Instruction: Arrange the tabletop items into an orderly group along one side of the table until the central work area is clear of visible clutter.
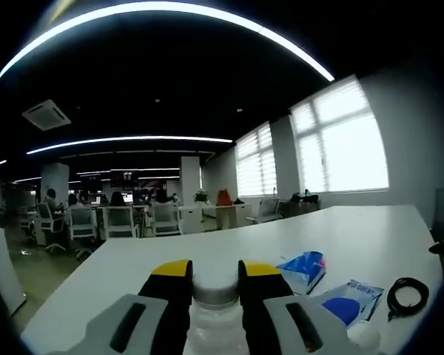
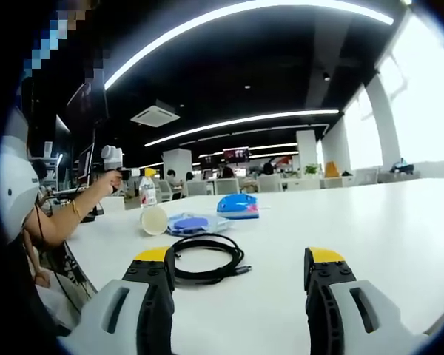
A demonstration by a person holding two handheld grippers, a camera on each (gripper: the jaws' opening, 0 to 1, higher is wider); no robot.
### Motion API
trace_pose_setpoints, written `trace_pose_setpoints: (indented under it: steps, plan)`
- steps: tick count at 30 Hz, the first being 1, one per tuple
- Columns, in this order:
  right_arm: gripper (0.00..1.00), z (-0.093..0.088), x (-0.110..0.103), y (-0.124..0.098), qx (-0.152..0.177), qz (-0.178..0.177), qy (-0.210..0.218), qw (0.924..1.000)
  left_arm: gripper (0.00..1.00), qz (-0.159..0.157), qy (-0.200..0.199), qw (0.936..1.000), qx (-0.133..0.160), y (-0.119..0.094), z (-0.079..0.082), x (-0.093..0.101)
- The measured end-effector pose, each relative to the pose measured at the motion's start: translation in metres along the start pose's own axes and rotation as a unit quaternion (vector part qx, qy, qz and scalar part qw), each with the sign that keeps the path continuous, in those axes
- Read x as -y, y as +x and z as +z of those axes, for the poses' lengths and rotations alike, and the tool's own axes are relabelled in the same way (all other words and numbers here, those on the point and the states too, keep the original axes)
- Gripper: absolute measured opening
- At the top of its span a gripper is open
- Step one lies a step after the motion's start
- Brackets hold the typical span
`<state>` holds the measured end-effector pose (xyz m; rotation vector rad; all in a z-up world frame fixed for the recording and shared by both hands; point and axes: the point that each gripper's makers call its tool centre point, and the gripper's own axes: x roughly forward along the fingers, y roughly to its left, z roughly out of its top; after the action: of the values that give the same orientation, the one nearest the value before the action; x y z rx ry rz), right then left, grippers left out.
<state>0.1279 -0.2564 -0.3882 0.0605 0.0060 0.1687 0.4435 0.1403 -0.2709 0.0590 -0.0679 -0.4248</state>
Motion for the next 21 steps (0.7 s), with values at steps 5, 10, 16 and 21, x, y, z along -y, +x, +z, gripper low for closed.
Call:
trace_pose_setpoints:
  steps: [5,10,16,21]
  plan:
    - [0.68,-0.0005,0.0018,-0.0013,0.0,-0.003,0.001,1.0,0.23,0.001,0.007,1.0,0.001,0.0002,0.0004,0.0003]
    - [0.68,-0.0029,0.0021,-0.0014,-0.001,-0.003,0.004,1.0,0.23,0.004,0.013,0.9999,0.004,-0.0003,0.0005,0.0013]
    - [0.68,-0.0054,0.0005,-0.0005,-0.004,0.001,0.005,1.0,0.23,0.007,0.017,0.9998,0.004,-0.001,0.001,0.0007]
    - [0.68,-0.0061,0.0027,-0.0019,-0.003,-0.002,0.006,1.0,0.23,0.011,0.023,0.9996,0.007,-0.001,0.0015,-0.0001]
